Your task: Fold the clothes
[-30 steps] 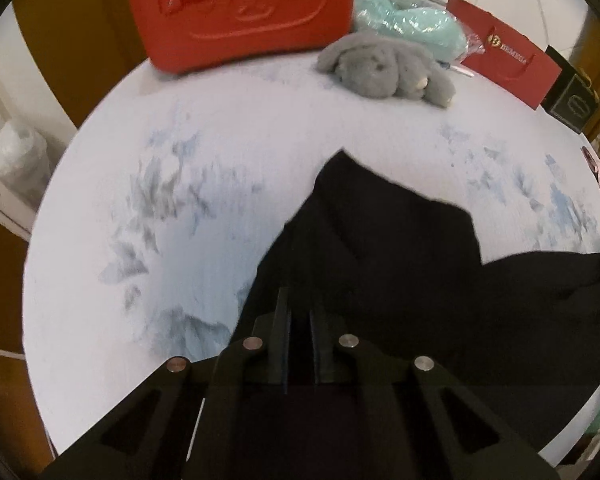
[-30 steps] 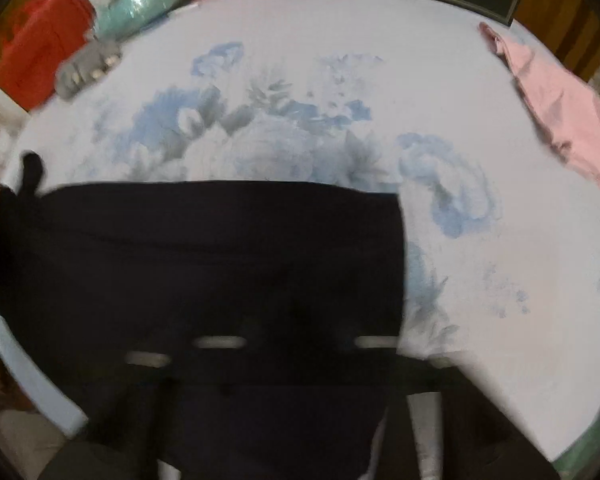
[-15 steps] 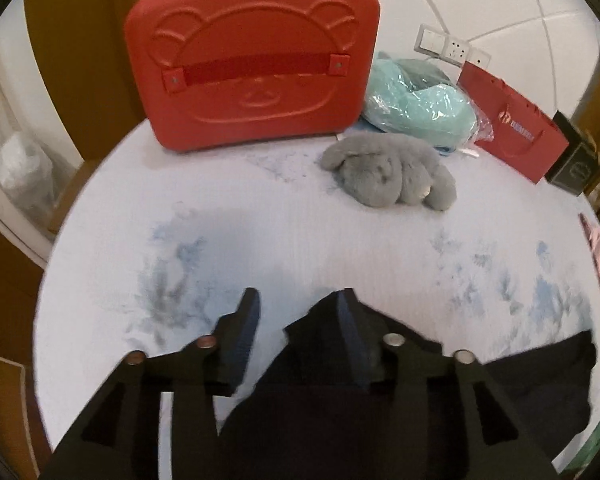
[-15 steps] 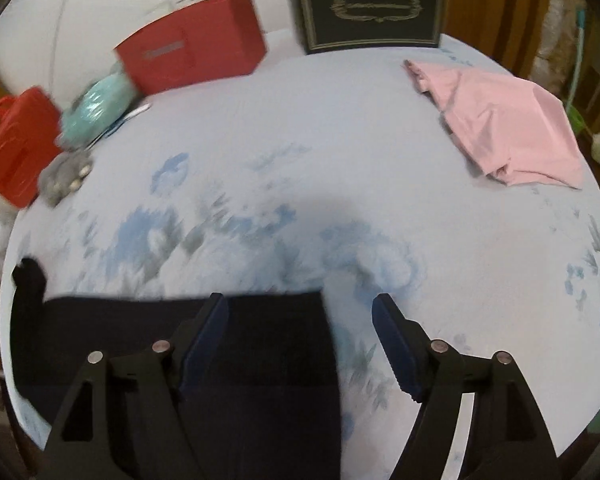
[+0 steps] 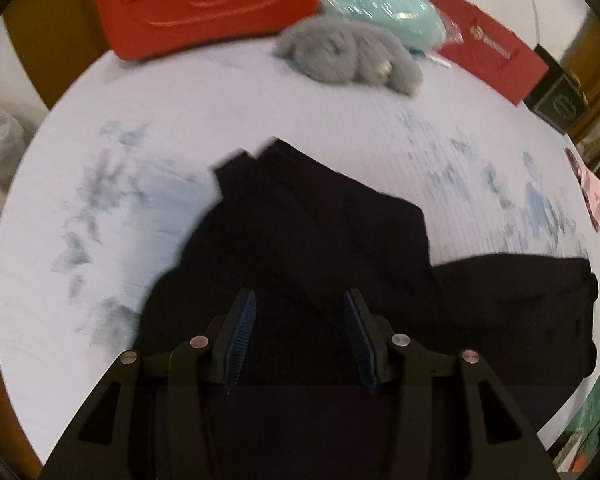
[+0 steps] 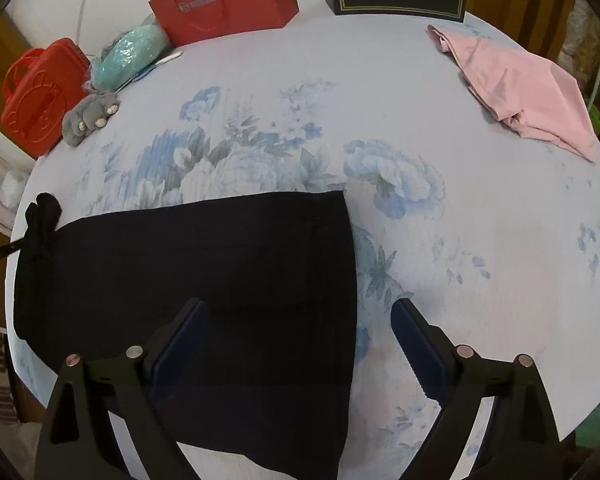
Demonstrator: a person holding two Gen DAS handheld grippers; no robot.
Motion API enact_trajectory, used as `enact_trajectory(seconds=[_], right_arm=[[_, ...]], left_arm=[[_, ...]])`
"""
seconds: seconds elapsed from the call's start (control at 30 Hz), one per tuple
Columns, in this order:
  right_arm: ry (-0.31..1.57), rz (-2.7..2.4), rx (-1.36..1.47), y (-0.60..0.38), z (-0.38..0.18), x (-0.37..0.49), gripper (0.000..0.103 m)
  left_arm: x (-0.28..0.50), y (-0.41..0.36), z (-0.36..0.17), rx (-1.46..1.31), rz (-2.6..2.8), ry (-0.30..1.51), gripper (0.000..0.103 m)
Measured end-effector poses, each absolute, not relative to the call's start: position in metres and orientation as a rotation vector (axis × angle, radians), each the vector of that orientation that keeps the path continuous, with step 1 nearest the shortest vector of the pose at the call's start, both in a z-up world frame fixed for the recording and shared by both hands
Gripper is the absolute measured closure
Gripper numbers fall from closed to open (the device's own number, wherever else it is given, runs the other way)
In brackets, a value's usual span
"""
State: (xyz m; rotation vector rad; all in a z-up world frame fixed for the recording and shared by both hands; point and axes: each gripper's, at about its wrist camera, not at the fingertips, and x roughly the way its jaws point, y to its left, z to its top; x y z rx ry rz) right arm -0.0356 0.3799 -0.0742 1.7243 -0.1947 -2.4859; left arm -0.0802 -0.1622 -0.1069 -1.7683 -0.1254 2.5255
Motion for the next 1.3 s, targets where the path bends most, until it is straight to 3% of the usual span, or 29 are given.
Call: enact_trajectory(seconds=[0.07, 0.13, 0.17, 0.23, 0.27, 0.3, 0.37, 0.53, 0.6, 0.67, 0.73, 0.77, 0.8, 0.83, 0.97, 1.23, 1.27, 1.3], right_arm=[[-0.167, -2.476, 1.717, 0.375, -0.076, -0.039, 0.011], [-0.117, -2.458, 1.723, 0.367, -0.082, -0.045, 0.011], [-0.091, -2.449, 1.726, 0.362, -0.086, -0.049, 0.013], [-0.047, -2.406, 1.76, 0.355, -0.094, -0.055, 0.047], [-0.02, -2.377, 1.787, 0.351, -0.099, -0.058, 0.077], [0.007, -2.347, 1.812, 0.346, -0.105, -0.061, 0.091], [-0.037, -2.382, 1.77, 0.354, -0.096, -0.066, 0.094], [-0.382, -2.623, 1.636, 0.411, -0.073, -0.093, 0.091], [-0.465, -2.682, 1.659, 0.431, -0.071, -0.101, 0.07], [-0.464, -2.682, 1.658, 0.435, -0.067, -0.1, 0.064], [-0.393, -2.659, 1.643, 0.426, -0.061, -0.087, 0.048], [-0.357, -2.647, 1.635, 0.422, -0.058, -0.081, 0.042], [-0.344, -2.626, 1.631, 0.417, -0.057, -0.071, 0.042], [-0.345, -2.607, 1.636, 0.414, -0.059, -0.065, 0.041], [-0.296, -2.536, 1.676, 0.4, -0.07, -0.046, 0.023], [-0.288, -2.436, 1.704, 0.382, -0.085, -0.029, 0.023], [-0.282, -2.417, 1.709, 0.379, -0.086, -0.027, 0.023], [-0.277, -2.402, 1.717, 0.376, -0.088, -0.026, 0.023]], left_arm=[[-0.084, -0.153, -0.113, -1.771, 2.51, -0.113, 0.057], [-0.087, -0.146, -0.115, -1.773, 2.513, -0.086, 0.081], [-0.089, -0.143, -0.116, -1.775, 2.521, -0.068, 0.098], [-0.093, -0.137, -0.116, -1.773, 2.536, -0.033, 0.099], [-0.094, -0.136, -0.113, -1.762, 2.545, -0.025, 0.1], [-0.095, -0.135, -0.108, -1.75, 2.556, -0.015, 0.1], [-0.1, -0.134, -0.095, -1.705, 2.577, -0.028, 0.1], [-0.141, -0.139, -0.064, -1.597, 2.685, -0.047, 0.1], [-0.16, -0.145, -0.058, -1.581, 2.711, -0.093, 0.1], [-0.167, -0.145, -0.048, -1.551, 2.716, -0.094, 0.097], [-0.158, -0.149, -0.04, -1.529, 2.712, -0.066, 0.085], [-0.151, -0.151, -0.041, -1.54, 2.703, -0.061, 0.069], [-0.144, -0.154, -0.041, -1.551, 2.693, -0.057, 0.054], [-0.136, -0.158, -0.043, -1.565, 2.685, -0.055, 0.052], [-0.102, -0.175, -0.063, -1.672, 2.649, -0.11, 0.052], [-0.088, -0.148, -0.097, -1.752, 2.539, -0.128, 0.052], [-0.088, -0.144, -0.101, -1.76, 2.526, -0.124, 0.055], [-0.088, -0.139, -0.105, -1.766, 2.513, -0.12, 0.075]])
